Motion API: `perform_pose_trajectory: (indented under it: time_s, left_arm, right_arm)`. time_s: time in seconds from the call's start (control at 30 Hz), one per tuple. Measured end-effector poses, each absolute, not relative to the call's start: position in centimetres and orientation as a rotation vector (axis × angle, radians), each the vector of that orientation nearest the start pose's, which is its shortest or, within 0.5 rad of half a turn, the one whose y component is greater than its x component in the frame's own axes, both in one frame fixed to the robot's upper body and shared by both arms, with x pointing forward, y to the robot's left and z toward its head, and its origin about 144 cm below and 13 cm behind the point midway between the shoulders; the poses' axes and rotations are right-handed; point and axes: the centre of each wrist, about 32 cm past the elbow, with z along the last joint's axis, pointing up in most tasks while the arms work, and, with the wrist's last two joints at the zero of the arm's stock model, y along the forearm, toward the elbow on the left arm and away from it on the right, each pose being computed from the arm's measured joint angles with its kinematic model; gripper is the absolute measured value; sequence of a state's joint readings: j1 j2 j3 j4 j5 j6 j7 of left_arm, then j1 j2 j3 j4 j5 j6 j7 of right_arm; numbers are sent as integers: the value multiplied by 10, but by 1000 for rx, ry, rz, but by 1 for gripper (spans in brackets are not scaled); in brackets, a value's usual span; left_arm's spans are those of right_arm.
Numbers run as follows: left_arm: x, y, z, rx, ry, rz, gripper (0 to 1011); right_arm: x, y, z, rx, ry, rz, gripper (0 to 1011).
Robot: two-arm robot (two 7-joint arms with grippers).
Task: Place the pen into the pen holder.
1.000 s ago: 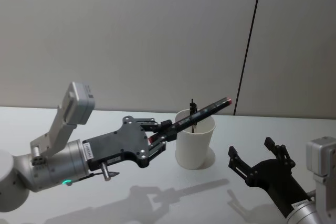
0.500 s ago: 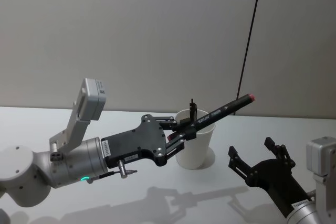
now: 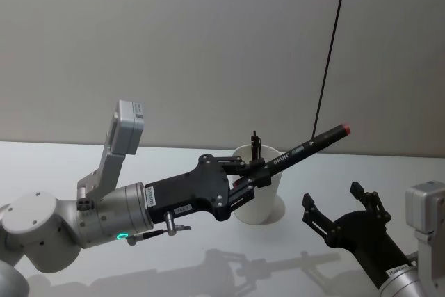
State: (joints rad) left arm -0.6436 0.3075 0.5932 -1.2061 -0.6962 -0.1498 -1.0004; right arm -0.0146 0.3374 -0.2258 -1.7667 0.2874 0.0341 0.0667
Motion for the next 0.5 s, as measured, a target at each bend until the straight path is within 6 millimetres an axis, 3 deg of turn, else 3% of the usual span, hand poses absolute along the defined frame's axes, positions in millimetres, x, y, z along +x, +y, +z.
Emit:
perform_pose_trajectory:
  time_s: [0.5]
  left_arm:
    - [603,186,1235,-210,-88,144,203]
  right_arm:
    - [443,-237,1189,26,-75,-1229,1001]
